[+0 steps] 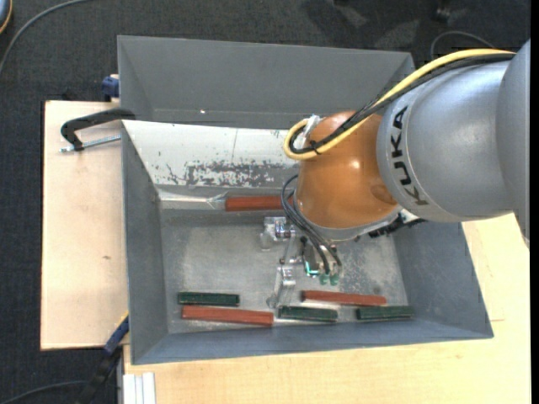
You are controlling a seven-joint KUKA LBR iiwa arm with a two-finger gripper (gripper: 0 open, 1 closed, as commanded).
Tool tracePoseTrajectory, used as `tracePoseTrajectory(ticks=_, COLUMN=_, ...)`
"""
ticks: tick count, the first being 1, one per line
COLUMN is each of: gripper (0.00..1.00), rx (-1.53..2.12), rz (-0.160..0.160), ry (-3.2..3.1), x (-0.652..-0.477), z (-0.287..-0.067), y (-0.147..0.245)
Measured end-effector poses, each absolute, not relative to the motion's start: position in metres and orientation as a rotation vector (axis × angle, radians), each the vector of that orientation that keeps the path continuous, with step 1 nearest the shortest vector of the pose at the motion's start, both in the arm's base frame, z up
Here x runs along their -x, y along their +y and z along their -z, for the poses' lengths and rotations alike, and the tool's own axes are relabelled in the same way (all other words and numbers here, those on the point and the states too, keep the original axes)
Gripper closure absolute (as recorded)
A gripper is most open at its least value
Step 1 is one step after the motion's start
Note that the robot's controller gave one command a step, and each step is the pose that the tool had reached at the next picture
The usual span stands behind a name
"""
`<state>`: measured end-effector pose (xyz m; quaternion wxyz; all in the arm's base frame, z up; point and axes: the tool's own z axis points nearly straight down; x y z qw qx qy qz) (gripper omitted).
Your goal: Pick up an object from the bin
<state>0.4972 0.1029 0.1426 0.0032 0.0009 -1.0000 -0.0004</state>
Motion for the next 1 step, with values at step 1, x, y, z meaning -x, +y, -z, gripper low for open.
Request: tracePoseTrajectory(ticks=1, gripper=0.00, rx=0.092, rz=-0.005, ry=-3.135, x=-0.5055, z=-0.0863, y=0.0149)
